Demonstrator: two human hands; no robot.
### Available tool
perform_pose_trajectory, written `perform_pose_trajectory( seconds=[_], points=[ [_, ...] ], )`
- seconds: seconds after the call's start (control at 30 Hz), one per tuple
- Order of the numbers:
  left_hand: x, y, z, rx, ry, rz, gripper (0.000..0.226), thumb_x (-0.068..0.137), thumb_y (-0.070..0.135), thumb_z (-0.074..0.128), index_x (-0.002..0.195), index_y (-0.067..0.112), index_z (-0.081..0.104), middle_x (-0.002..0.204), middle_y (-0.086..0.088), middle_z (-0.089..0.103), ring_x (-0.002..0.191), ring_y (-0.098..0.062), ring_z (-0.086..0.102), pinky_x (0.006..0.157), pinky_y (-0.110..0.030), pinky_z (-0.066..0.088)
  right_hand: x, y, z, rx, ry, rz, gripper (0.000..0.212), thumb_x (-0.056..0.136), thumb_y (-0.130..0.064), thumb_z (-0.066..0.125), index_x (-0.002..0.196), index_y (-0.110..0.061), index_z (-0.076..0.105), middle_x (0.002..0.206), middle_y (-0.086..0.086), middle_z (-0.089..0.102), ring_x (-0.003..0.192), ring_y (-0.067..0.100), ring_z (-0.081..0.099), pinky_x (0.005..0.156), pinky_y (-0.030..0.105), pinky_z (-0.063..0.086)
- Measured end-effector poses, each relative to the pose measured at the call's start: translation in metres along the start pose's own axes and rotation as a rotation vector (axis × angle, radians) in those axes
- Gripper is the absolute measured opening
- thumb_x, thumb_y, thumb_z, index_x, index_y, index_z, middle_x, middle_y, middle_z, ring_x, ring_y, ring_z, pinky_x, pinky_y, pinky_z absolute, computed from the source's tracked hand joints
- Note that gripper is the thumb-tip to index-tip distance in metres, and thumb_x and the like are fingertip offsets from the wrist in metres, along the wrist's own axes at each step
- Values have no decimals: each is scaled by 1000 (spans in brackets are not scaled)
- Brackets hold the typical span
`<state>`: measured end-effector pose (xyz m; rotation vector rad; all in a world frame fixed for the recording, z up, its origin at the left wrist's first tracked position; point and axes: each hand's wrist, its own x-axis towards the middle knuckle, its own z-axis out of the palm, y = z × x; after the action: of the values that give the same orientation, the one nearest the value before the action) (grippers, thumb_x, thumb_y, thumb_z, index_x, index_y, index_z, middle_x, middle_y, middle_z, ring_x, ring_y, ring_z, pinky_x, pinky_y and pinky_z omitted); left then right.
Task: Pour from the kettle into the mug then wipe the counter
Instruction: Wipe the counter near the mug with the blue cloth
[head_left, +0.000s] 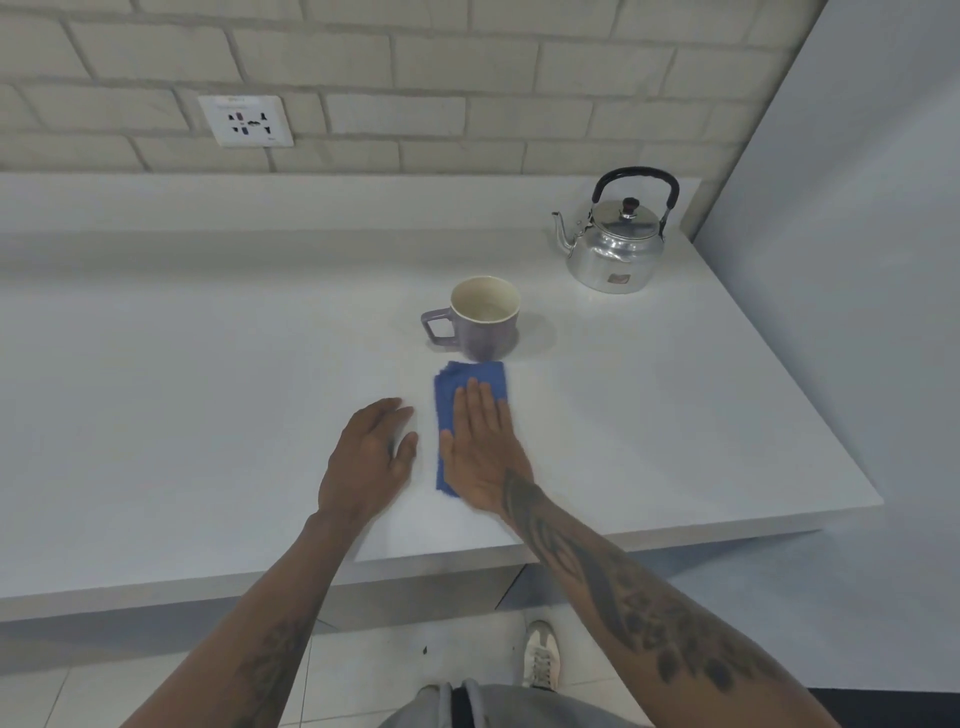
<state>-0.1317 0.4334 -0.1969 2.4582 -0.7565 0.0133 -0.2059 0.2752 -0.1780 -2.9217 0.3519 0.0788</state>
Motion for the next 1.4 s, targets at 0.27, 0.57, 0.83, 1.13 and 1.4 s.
perform_pose_trajectory(
  seconds=[0.27,0.57,0.83,1.13,1.4],
  points=[
    [-1,3,2,-18,45,1,41,93,33,51,131,18,59,141,1,53,131,-20,47,105,-38,45,-54,67,-2,13,-9,-99,87,86,-51,-21,152,0,4,161,13,-1,150,27,3,123,41,1],
    [-2,7,2,-17,57,-49,39,92,32,54,130,23,59,141,7,51,133,-14,43,104,-35,43,56,136,-38,-48,28,267,63,101,-35,8,153,2,4,163,19,1,151,32,3,123,44,7],
    [-1,8,4,-10,60,-56,37,92,30,57,129,25,59,140,9,51,132,-13,43,102,-37,46,-2,116,-24,-61,-45,-53,79,91,-46,-19,153,-5,5,163,12,4,151,31,3,122,47,12],
    [-4,9,2,-10,41,-72,39,93,32,54,132,27,56,143,10,47,135,-11,39,102,-37,45,-18,183,-36,-85,-47,202,80,92,-54,-5,153,-2,-1,163,11,-7,151,25,-2,123,39,2],
    [-4,14,-2,-27,33,-82,40,92,30,54,132,24,56,143,8,47,135,-13,40,103,-37,44,27,92,-19,-22,6,286,62,103,-33,18,153,0,2,162,19,-2,151,33,-1,123,46,2]
  ],
)
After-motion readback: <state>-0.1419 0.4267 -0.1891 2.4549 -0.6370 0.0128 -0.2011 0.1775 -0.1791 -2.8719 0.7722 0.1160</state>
